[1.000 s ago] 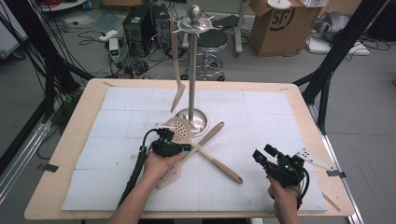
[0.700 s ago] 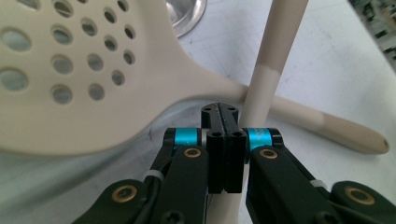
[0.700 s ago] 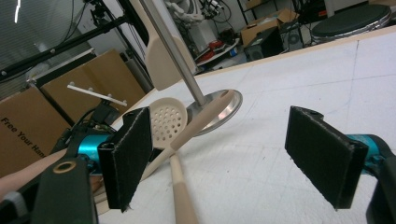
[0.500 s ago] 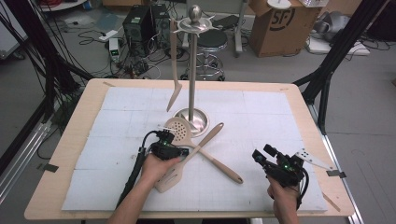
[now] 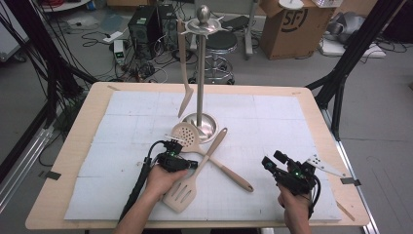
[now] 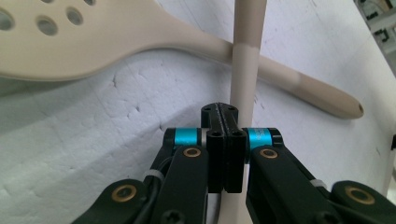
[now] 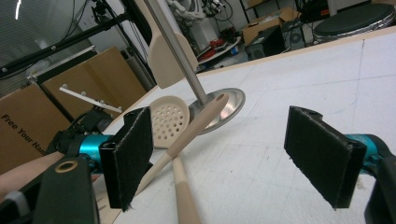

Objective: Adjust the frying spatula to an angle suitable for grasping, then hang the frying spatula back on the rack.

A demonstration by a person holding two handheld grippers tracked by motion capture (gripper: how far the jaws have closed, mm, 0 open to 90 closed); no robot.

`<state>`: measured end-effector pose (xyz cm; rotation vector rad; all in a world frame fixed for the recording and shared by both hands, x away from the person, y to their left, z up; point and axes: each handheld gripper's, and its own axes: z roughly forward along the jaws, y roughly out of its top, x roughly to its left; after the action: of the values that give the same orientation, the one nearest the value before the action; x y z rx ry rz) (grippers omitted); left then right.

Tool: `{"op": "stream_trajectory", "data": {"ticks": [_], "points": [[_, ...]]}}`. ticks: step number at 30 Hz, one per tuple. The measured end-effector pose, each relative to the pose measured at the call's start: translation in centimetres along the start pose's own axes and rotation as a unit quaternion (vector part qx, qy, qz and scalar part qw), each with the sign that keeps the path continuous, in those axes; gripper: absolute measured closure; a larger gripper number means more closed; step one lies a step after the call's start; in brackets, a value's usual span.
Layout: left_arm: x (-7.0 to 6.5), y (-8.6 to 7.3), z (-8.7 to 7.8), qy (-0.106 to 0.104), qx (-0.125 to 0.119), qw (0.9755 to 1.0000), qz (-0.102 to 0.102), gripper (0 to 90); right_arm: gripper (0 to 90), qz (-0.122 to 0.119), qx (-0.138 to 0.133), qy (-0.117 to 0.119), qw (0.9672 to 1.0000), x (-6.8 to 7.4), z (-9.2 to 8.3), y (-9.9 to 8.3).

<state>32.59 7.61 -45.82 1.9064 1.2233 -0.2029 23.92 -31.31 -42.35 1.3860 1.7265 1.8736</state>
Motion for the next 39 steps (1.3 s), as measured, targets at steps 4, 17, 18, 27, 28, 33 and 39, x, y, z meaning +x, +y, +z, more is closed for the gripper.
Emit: {"op": "stream_trajectory", "data": {"ticks": [4, 17, 18, 27, 28, 33, 39], "points": [[-0.3, 0.0, -0.2, 0.003, -0.026, 0.9997, -0.002, 77.5, 23.0, 0.001, 0.001, 0.0, 1.0, -0.1, 0.0, 0.0], [-1.0, 0.1, -0.7, -0.034, -0.051, 0.9981, -0.003, 56.6, 23.2, -0.005, 0.003, 0.0, 1.0, 0.0, 0.2, -0.1], [-1.0, 0.1, -0.7, -0.033, -0.051, 0.9981, -0.002, 55.7, 23.2, -0.006, 0.003, 0.0, 1.0, 0.1, 0.2, -0.1], [-1.0, 0.2, -0.3, -0.03, -0.053, 0.9981, 0.001, 49.6, 23.1, -0.005, 0.002, -0.002, 1.0, -0.1, 0.0, -0.1], [-1.0, 0.2, -0.2, -0.03, -0.051, 0.9982, 0.001, 49.5, 23.1, -0.004, 0.004, -0.001, 1.0, 0.0, 0.0, -0.1], [-1.4, 0.2, 1.0, -0.03, -0.036, 0.9989, 0.007, 49.9, 23.1, -0.003, 0.002, -0.003, 1.0, -0.1, -0.2, -0.1], [-2.2, 0.8, 2.1, -0.004, -0.018, 0.9996, 0.023, 52.9, 23.1, 0.001, -0.001, -0.005, 1.0, -0.3, -0.3, 0.0]]}}
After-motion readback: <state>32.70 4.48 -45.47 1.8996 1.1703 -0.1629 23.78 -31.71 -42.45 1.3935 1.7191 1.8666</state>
